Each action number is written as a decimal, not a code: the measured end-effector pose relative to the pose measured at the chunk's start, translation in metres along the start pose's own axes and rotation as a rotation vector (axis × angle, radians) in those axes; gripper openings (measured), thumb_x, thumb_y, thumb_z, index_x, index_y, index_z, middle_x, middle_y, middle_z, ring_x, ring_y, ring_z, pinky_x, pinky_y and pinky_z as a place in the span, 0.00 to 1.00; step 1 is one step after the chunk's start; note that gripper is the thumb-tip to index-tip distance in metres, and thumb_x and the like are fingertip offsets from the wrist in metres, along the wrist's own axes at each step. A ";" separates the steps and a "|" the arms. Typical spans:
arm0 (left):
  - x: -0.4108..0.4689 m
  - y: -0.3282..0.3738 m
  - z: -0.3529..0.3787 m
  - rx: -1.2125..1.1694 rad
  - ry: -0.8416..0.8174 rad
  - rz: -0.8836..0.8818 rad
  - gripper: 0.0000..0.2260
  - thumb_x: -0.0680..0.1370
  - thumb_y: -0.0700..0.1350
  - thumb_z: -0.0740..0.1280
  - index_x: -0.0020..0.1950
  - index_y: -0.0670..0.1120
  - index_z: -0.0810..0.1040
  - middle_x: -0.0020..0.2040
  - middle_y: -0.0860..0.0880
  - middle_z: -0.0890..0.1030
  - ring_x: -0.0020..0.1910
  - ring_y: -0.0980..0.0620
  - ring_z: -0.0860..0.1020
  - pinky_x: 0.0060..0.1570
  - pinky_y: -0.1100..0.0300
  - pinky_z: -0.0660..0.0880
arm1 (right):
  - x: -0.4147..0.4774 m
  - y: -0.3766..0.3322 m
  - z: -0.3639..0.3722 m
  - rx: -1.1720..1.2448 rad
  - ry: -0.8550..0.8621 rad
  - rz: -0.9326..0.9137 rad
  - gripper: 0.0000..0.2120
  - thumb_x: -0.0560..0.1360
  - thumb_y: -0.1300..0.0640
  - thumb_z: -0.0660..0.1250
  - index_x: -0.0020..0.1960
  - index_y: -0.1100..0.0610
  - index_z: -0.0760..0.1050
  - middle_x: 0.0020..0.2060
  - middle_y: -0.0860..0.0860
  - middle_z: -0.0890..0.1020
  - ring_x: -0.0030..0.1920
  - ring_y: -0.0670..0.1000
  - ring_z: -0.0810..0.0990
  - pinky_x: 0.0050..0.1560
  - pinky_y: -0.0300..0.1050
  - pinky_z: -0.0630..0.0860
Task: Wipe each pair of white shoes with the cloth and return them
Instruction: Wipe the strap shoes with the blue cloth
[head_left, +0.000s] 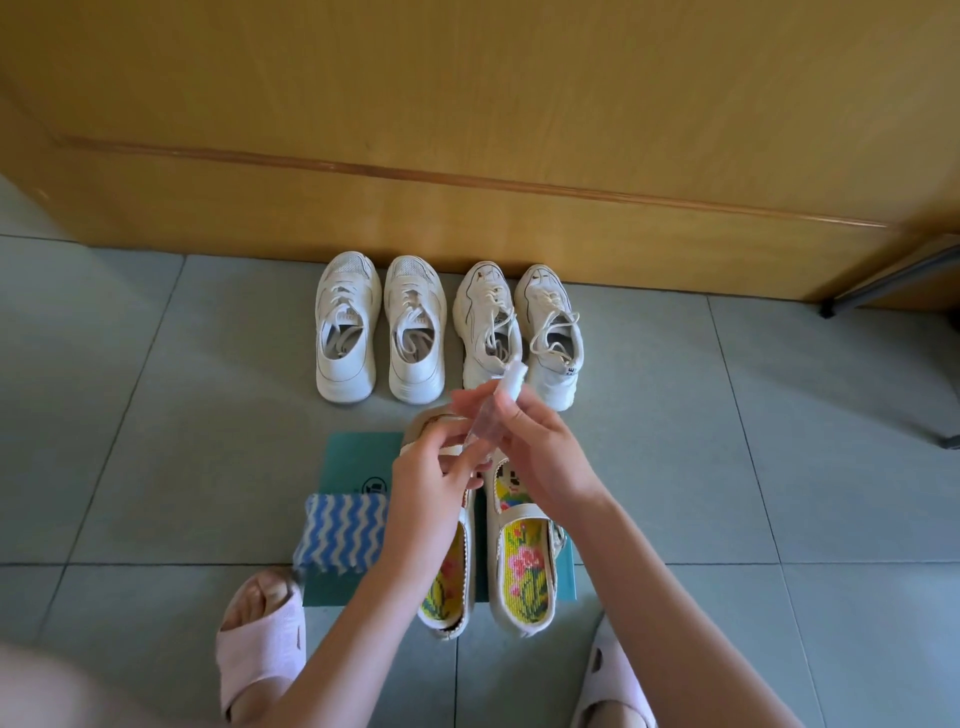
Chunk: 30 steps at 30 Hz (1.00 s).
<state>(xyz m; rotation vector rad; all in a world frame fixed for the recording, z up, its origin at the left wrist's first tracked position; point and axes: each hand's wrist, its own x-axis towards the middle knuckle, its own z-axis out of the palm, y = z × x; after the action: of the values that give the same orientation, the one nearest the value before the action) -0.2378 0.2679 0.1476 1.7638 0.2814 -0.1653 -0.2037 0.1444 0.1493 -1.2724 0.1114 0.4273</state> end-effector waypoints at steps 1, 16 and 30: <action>0.001 -0.001 0.000 0.010 0.000 -0.010 0.09 0.76 0.51 0.68 0.53 0.48 0.79 0.46 0.54 0.83 0.37 0.58 0.82 0.39 0.62 0.80 | 0.001 0.000 -0.003 0.043 0.017 -0.001 0.11 0.78 0.53 0.59 0.54 0.59 0.73 0.49 0.58 0.81 0.47 0.55 0.79 0.48 0.47 0.75; 0.005 -0.064 -0.048 0.206 0.179 -0.188 0.08 0.81 0.45 0.59 0.55 0.46 0.76 0.48 0.51 0.81 0.40 0.60 0.79 0.47 0.56 0.78 | 0.037 0.017 -0.070 -0.869 0.328 0.446 0.29 0.71 0.30 0.56 0.32 0.55 0.72 0.31 0.51 0.74 0.32 0.50 0.71 0.42 0.47 0.71; 0.013 -0.074 -0.058 0.151 0.193 -0.241 0.07 0.81 0.44 0.59 0.54 0.47 0.76 0.47 0.53 0.80 0.40 0.59 0.79 0.39 0.64 0.75 | 0.042 0.024 -0.066 -1.174 0.362 0.393 0.28 0.71 0.30 0.54 0.35 0.55 0.74 0.29 0.48 0.75 0.33 0.50 0.75 0.40 0.44 0.70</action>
<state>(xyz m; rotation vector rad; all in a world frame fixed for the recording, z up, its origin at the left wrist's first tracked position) -0.2480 0.3403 0.0867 1.8947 0.6368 -0.1930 -0.1638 0.0987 0.0944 -2.5025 0.4685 0.6245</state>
